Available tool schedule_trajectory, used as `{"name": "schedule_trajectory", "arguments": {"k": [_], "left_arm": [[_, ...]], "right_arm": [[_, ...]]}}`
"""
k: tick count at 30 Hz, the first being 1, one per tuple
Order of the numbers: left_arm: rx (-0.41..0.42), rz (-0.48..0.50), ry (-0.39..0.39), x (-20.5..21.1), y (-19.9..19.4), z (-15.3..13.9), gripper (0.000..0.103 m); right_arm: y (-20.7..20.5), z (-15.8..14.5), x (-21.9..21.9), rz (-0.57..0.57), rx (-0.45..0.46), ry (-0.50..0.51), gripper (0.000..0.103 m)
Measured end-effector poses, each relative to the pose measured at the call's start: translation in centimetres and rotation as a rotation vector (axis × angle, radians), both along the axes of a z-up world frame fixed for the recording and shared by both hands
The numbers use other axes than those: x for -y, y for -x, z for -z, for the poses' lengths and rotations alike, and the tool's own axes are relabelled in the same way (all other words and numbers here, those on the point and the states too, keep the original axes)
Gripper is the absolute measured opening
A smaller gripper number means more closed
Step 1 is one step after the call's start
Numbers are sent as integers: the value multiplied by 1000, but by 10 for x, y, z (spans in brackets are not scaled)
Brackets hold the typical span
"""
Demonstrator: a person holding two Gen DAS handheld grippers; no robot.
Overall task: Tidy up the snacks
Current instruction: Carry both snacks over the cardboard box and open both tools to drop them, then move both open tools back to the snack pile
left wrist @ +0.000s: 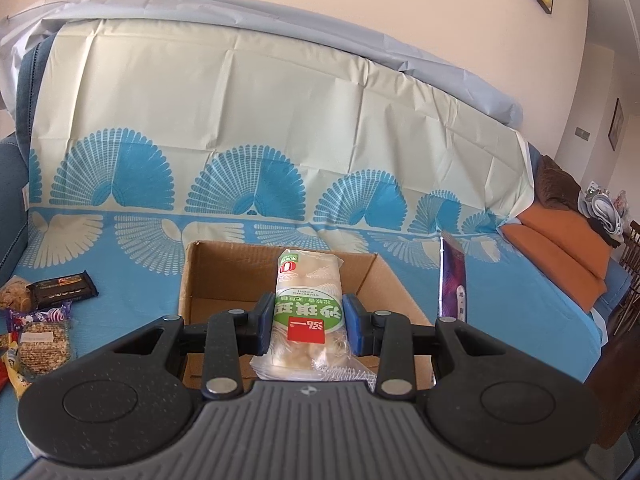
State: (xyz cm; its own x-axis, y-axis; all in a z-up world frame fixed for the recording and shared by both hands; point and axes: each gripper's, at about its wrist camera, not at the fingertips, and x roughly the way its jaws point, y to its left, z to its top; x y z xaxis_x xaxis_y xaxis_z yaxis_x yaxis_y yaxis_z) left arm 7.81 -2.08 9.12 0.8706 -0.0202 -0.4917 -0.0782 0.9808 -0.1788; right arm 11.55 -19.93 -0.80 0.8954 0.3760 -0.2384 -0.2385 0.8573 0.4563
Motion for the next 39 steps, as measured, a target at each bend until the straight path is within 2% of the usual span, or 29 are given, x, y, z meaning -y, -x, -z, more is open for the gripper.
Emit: {"name": "schedule_trajectory", "arguments": {"k": [2, 3, 4, 5, 6, 7, 8, 13, 16, 19, 21, 27, 30, 35, 39], "left_arm": [[4, 18, 12, 1, -1, -2, 40], [13, 26, 17, 1, 0, -3, 45], [24, 38, 22, 1, 2, -3, 50], [37, 44, 22, 1, 5, -4, 61], [52, 45, 20, 1, 8, -3, 67], [61, 44, 17, 1, 12, -2, 67], [68, 44, 17, 0, 16, -1, 67], [126, 42, -4, -11, 43, 6, 67], [127, 44, 22, -24, 64, 14, 65], [113, 39, 49, -38, 85, 23, 56], [97, 30, 73, -49, 97, 29, 46], [71, -5, 107, -88, 130, 40, 42], [64, 1, 66, -108, 143, 44, 39], [43, -11, -104, -147, 155, 51, 37], [27, -78, -164, -184, 161, 63, 36]], "right_arm": [[0, 0, 0, -1, -5, -2, 28], [-1, 0, -1, -4, -13, -4, 29], [-2, 1, -2, -12, -27, -2, 36], [-3, 1, -3, -5, -35, 2, 54], [-1, 0, -3, 15, -32, 10, 62], [0, 0, -1, 28, -25, 11, 72], [1, -1, 0, 28, -23, 5, 73], [1, 0, -2, 21, -34, 16, 72], [4, -2, -9, 1, -23, 47, 72], [8, -5, -17, -14, -5, 91, 72], [11, -6, -22, -21, 5, 117, 72], [23, -11, -35, -44, 24, 176, 71], [30, -15, -42, -53, 27, 189, 66], [42, -24, -58, -111, 36, 199, 41], [51, -32, -77, -163, 64, 235, 36]]}}
